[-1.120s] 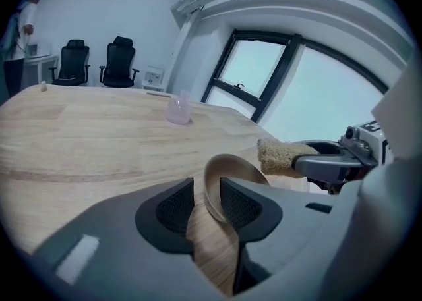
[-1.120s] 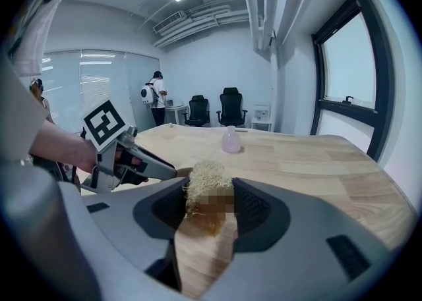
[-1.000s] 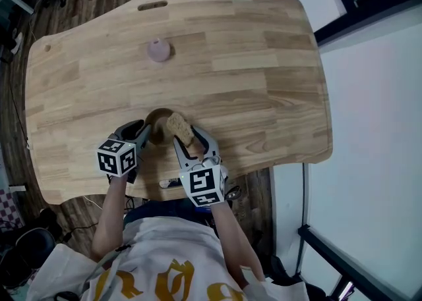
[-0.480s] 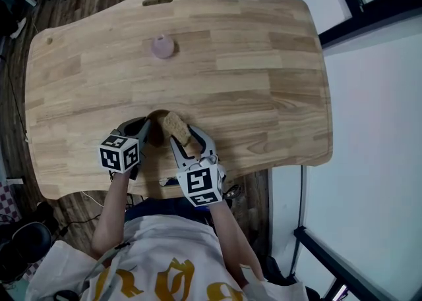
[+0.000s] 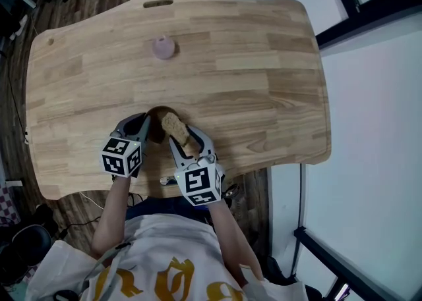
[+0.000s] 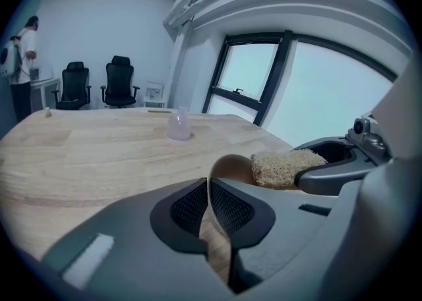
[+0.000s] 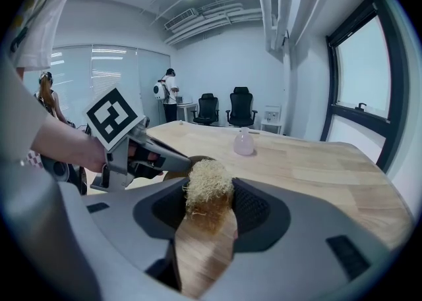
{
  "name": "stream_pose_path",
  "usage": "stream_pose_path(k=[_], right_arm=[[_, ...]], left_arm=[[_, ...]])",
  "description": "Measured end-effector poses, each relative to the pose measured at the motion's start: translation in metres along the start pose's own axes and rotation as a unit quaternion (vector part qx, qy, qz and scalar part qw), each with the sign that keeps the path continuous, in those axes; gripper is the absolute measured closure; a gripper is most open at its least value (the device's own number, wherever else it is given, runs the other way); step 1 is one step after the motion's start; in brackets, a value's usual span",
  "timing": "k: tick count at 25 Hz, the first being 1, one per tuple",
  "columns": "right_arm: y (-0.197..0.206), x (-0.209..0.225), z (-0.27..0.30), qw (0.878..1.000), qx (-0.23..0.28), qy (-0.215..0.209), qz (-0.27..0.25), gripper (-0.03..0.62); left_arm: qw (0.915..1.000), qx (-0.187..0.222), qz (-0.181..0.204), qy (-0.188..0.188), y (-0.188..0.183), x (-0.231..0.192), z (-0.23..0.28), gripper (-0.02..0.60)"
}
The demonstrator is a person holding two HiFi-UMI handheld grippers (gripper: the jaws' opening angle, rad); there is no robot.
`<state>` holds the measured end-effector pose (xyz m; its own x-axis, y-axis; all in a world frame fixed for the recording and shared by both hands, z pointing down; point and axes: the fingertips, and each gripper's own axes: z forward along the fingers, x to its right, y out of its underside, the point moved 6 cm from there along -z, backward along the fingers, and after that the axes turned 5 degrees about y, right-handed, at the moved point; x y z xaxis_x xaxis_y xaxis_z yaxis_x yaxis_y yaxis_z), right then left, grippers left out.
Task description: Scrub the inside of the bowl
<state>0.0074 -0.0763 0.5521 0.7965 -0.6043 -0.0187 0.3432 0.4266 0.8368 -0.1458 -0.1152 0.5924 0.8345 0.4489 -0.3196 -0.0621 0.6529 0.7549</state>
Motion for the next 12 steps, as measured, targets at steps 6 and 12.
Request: stream_pose_path(k=[6,12], right_arm=[[-0.019,-0.007,-0.006,1.0,0.015,0.01,-0.012,0.411],[-0.037,-0.011,-0.019,0.999,0.02,0.043,-0.017,0.41]], left_arm=[[0.9987,0.041,0.031,0.006,-0.021,0.01,-0.016,0.561],[0.9957,0.074,0.051,0.019,-0.04,0.028,-0.038,0.561]])
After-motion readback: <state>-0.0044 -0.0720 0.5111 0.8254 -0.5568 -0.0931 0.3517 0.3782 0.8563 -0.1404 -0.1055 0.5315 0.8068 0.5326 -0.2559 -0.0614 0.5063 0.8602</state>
